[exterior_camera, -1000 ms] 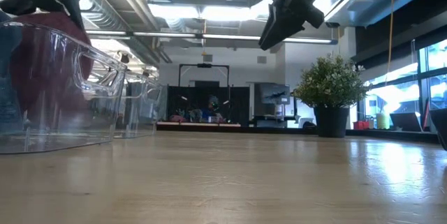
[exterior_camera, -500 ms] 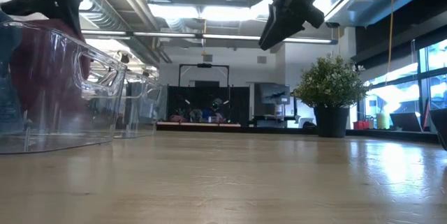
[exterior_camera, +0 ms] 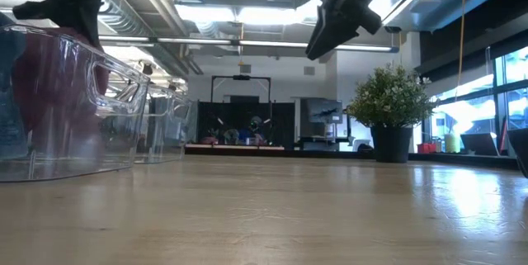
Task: Pick & Place hat
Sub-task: Put the red cap into the top transparent bin, then put the blue cap into the bottom transparent bin
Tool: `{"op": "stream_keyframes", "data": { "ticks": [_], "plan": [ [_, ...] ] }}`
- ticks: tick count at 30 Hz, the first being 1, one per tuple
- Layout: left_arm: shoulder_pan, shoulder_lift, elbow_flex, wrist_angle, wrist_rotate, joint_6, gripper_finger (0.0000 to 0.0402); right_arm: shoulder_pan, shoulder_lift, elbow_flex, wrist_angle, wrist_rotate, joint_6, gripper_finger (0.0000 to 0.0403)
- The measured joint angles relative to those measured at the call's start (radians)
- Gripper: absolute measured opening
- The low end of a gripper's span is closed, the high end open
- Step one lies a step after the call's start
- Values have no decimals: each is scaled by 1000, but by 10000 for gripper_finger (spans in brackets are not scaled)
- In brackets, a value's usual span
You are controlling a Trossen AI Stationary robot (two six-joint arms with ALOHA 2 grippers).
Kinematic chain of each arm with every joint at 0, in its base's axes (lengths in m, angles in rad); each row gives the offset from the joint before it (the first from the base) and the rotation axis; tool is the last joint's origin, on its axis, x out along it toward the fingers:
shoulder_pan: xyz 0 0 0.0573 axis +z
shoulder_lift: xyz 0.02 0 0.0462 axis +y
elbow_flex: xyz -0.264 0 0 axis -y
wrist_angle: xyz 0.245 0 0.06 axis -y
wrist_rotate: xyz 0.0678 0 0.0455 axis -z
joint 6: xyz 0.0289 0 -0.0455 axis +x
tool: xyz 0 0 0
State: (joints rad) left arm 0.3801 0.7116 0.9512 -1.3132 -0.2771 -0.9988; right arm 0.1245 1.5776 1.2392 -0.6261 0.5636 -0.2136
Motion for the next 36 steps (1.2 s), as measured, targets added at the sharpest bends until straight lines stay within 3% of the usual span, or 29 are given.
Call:
{"op": "stream_keyframes", "data": {
  "ticks": [13,20,24,29,33,36],
  "plan": [
    [0,-14,17,2,-159,45,140,-20,0,0,3,1,92,133],
    [0,-35,119,5,-294,122,149,-20,-2,11,29,1,182,133],
    [0,-36,177,12,-297,160,146,-18,-3,47,10,-28,247,133],
    [0,-35,200,58,-284,210,148,-18,-5,130,-96,-194,385,133],
    [0,-32,200,149,-205,269,150,-18,-5,165,-209,-322,490,133],
    [0,-13,200,264,-78,326,150,-17,-5,158,-289,-397,590,133]
  ]
}}
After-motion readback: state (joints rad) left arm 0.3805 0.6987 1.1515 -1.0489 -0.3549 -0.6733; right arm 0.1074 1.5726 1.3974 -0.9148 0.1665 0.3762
